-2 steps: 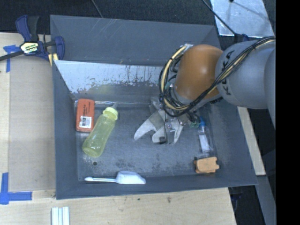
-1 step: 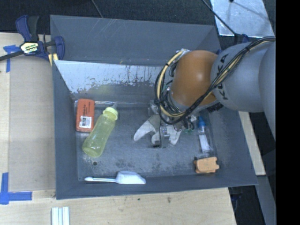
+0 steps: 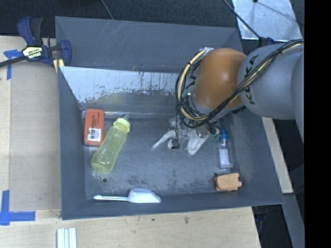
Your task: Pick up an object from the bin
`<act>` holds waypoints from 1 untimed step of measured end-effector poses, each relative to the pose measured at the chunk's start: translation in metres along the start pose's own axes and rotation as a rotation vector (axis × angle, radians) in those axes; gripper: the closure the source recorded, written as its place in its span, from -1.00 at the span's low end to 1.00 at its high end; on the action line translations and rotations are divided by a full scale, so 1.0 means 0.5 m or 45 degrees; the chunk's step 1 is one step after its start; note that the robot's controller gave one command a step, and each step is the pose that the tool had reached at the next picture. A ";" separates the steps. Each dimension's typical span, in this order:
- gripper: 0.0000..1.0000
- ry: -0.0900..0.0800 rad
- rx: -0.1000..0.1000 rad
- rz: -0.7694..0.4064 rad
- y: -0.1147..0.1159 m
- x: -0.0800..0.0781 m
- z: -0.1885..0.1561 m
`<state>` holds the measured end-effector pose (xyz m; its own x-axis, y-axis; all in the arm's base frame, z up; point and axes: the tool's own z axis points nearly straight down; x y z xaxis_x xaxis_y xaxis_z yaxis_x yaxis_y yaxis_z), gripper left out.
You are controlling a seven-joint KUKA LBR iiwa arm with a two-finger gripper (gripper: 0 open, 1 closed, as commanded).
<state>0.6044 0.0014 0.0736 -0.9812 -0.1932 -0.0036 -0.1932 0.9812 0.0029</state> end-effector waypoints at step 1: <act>1.00 0.000 0.000 0.000 0.000 0.000 0.000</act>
Offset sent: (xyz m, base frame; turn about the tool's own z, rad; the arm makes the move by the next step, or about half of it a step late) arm -0.0001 0.0001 0.1174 0.0000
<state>0.6044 0.0014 0.0736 -0.9812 -0.1929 -0.0036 -0.1929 0.9812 0.0029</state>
